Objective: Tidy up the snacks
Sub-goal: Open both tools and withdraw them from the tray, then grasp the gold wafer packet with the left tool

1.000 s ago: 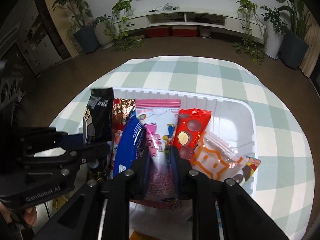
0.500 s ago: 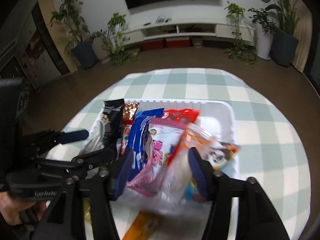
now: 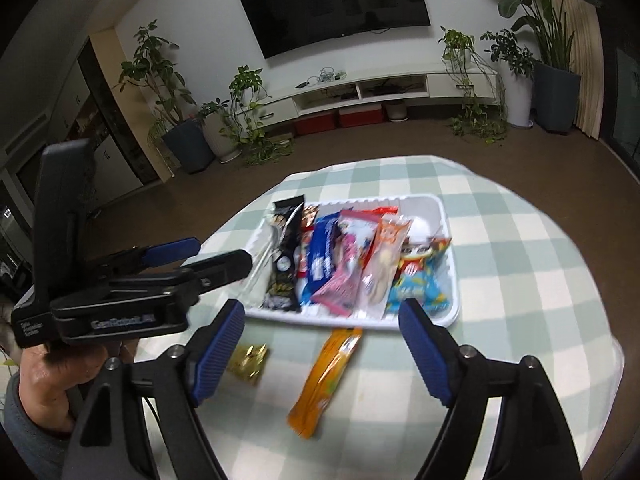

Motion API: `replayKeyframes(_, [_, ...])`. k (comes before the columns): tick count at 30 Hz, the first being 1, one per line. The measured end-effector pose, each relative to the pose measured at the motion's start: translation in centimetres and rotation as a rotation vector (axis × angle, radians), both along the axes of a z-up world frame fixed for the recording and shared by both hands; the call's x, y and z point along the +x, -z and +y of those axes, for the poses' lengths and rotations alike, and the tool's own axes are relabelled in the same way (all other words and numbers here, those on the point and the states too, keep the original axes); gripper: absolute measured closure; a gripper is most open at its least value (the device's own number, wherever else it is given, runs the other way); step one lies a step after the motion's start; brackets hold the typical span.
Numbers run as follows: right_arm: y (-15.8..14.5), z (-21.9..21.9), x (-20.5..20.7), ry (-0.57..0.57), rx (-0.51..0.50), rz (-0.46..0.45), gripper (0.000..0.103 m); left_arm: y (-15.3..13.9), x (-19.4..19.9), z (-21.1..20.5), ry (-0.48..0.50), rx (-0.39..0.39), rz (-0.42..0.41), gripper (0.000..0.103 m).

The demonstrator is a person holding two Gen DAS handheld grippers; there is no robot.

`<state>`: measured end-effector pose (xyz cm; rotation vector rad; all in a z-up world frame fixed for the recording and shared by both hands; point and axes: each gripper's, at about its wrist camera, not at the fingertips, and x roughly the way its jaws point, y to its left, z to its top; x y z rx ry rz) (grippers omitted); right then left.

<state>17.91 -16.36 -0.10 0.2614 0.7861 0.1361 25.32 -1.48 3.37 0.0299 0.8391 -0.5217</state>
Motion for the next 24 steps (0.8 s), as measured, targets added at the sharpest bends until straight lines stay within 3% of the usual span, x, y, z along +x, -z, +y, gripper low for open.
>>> replayKeyframes(7, [2.3,0.3,-3.7,-0.011,0.02,0.025,0.02,-0.4,-6.9,5.3,-0.032,0.019,-0.031,0.011])
replayKeyframes(11, [4.6,-1.1,-5.6,0.032,0.07,0.076,0.019,0.6,-8.8,9.1,-0.074,0.032,-0.019,0.008])
replayKeyframes(15, [6.4,-1.5,-7.0,0.04,0.078,0.119,0.019,2.3,-9.6,10.8,-0.056,0.074,0.019,0.008])
replayKeyframes(18, [7.0,-1.6,-7.6,0.043,0.084,0.131,0.019,3.5,-9.6,10.0,-0.011,0.115,0.042,0.008])
replayKeyframes(21, [7.3,-1.4,-7.9,0.038,0.085,0.132,0.019,4.4,-9.5,7.2,0.115,0.166,0.021,0.008])
replayKeyframes(24, [7.6,-1.4,-7.9,0.026,0.09,0.143,0.019,5.6,-9.0,3.9,0.262,0.302,-0.036,0.008])
